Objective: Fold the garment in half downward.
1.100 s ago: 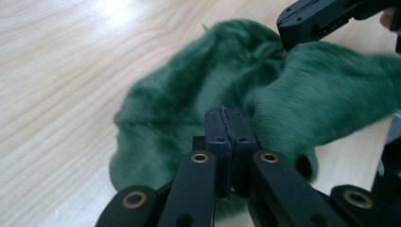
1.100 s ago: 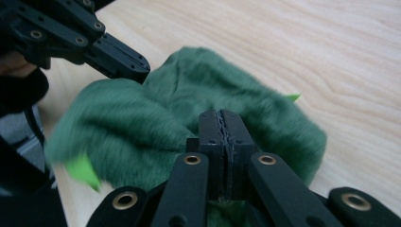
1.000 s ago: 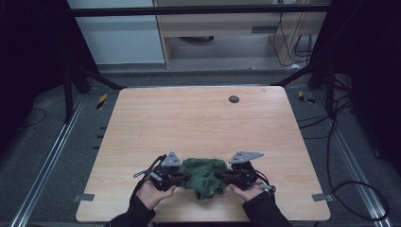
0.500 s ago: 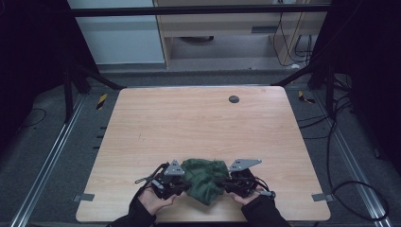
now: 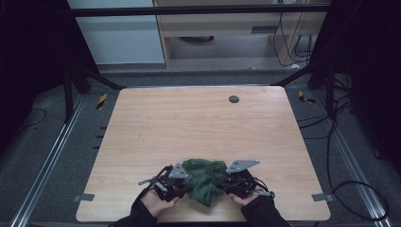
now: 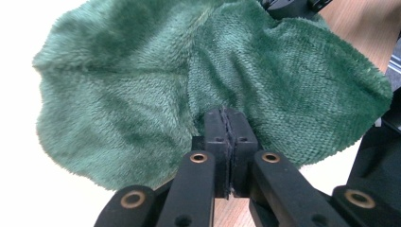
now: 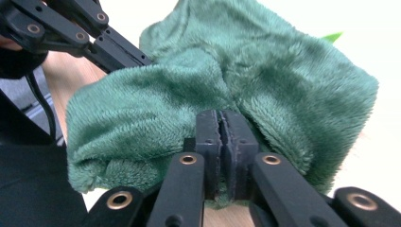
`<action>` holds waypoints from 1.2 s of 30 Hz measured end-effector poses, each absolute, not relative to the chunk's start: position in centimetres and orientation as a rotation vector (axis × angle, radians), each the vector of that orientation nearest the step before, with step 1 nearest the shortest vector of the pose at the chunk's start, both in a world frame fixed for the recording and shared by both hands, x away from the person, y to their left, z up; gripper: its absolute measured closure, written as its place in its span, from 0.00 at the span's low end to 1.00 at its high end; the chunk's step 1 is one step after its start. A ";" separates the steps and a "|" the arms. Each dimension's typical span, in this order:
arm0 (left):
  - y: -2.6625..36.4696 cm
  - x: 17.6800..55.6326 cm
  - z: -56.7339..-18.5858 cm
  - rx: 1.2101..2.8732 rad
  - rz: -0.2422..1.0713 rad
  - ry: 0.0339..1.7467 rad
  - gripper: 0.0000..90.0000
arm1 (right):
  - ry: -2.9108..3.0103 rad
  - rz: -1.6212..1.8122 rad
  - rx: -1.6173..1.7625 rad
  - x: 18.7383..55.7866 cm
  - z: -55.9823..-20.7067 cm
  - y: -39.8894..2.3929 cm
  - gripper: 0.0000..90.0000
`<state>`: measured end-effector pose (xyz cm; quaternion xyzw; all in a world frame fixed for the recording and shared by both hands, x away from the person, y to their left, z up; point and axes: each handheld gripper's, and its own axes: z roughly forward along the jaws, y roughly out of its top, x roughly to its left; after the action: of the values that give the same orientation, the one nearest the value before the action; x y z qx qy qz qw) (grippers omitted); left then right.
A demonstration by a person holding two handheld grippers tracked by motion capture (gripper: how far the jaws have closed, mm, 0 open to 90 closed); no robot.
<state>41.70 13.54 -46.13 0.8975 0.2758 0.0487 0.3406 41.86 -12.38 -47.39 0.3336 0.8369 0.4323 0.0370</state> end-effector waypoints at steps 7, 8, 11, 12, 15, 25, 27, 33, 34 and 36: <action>16.0 42.7 -44.9 2.258 0.214 0.810 0.85 | 2.403 1.375 1.068 42.0 -46.2 -14.1 0.80; 16.6 42.9 -44.8 2.240 0.228 0.837 0.84 | 2.385 1.369 1.077 42.1 -46.1 -14.4 0.78; 18.0 43.4 -44.5 2.216 0.265 0.879 0.81 | 2.333 1.344 1.120 42.3 -46.1 -15.7 0.74; 18.4 43.6 -44.5 2.209 0.276 0.895 0.79 | 2.316 1.325 1.135 42.4 -46.1 -16.1 0.72; 20.0 44.1 -44.5 2.180 0.324 0.948 0.72 | 2.264 1.307 1.191 42.7 -46.2 -17.5 0.67; 23.7 44.7 -45.2 2.111 0.375 1.092 0.51 | 2.182 1.221 1.289 43.3 -46.7 -20.3 0.55; 24.5 44.8 -45.4 2.100 0.394 1.118 0.49 | 2.169 1.214 1.313 43.4 -46.8 -20.7 0.52; 25.8 44.9 -45.9 2.079 0.429 1.166 0.42 | 2.140 1.166 1.356 43.8 -47.2 -21.7 0.41; 26.0 44.9 -45.9 2.077 0.438 1.172 0.41 | 2.137 1.152 1.361 43.9 -47.4 -21.9 0.40; 26.3 45.0 -46.0 2.079 0.447 1.180 0.40 | 2.131 1.121 1.384 44.0 -47.6 -22.2 0.38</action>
<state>44.97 26.33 -46.00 0.8016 0.4550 0.1725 0.3474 44.03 -22.20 -47.62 0.4902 0.7546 0.3969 0.1810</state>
